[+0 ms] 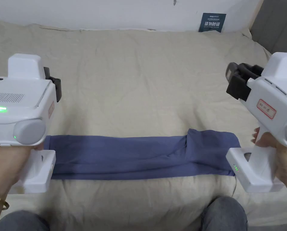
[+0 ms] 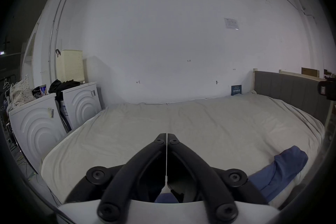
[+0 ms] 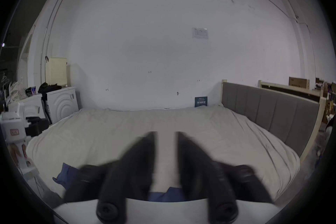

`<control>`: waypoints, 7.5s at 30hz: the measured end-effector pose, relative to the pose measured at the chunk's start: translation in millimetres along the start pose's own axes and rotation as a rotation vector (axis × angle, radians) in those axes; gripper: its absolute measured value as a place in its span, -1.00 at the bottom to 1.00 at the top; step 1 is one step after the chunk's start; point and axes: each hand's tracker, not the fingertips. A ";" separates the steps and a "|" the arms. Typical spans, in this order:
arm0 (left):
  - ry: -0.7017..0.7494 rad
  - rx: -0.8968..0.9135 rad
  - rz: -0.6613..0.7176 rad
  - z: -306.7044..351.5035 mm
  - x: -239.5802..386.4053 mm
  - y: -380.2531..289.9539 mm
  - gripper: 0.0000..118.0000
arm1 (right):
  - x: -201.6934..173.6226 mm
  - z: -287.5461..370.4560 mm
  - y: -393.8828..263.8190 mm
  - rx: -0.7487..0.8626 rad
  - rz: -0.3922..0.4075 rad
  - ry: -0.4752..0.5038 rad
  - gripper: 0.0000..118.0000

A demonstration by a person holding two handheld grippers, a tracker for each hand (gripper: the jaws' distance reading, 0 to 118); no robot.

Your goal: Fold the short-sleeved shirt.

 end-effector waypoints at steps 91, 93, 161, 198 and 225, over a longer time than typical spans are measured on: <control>-0.619 -0.774 0.246 -92.6 221.1 -66.0 0.21 | 103.7 6.8 -69.0 -0.240 -0.125 -0.222 -0.97; -0.557 -0.664 0.203 -79.2 203.9 -48.1 -0.09 | 101.9 6.3 -69.0 -0.236 -0.127 -0.215 -0.97; -0.646 -0.984 0.831 -140.1 59.4 -200.1 -0.86 | 56.1 -29.4 -73.2 -0.361 0.011 -0.166 -0.97; -0.389 -0.887 0.405 -103.5 132.3 -65.9 -0.28 | 47.5 -12.0 -70.0 -0.321 -0.061 0.029 -0.97; -0.441 -0.748 0.106 -71.9 154.7 -120.5 -1.00 | 4.7 -17.6 -82.2 -0.348 -0.049 0.068 -0.97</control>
